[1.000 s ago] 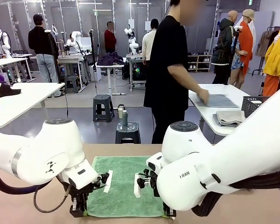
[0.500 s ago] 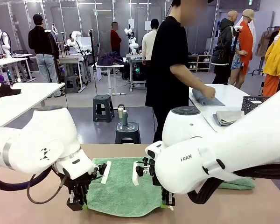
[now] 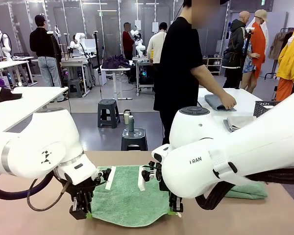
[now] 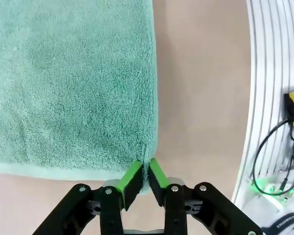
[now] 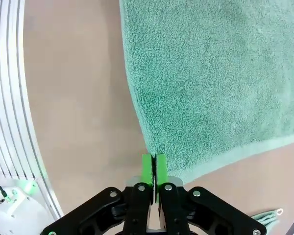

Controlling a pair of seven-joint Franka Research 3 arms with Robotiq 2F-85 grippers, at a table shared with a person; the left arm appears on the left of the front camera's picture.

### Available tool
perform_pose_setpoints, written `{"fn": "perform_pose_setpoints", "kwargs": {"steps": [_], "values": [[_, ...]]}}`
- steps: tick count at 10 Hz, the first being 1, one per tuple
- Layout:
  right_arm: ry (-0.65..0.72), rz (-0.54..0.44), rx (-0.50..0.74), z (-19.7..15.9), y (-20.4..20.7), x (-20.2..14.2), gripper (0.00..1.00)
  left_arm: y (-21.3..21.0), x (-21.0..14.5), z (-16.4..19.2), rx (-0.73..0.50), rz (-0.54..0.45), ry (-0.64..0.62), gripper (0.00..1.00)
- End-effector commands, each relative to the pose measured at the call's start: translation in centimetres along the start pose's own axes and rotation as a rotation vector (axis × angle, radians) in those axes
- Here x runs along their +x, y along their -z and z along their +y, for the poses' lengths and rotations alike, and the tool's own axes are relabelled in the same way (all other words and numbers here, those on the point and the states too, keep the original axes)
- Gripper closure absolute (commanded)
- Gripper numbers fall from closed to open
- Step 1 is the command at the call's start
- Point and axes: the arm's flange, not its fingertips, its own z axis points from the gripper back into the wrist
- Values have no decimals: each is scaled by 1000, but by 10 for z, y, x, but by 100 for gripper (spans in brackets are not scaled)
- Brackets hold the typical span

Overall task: Fold the towels and place them in the basket.
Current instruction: When a person lays out a Towel with hook on the table, fold it in half twice.

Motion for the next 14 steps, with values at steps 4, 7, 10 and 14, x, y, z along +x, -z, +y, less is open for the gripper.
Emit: {"fn": "perform_pose_setpoints", "kwargs": {"steps": [4, 7, 10, 14], "values": [[10, 48, -31, -14, -16, 3, 96, -18, 5, 14, -13, -18, -8, 88], [11, -24, 14, -88, -54, 7, 96, -64, 16, 77, -139, -77, -9, 88], [10, -14, 16, -157, -43, 19, 96, -64, 8, 157, -117, -51, -110, 88], [62, -8, 72, -231, -23, 25, 96, -57, -5, 235, -186, 38, -11, 88]]}}
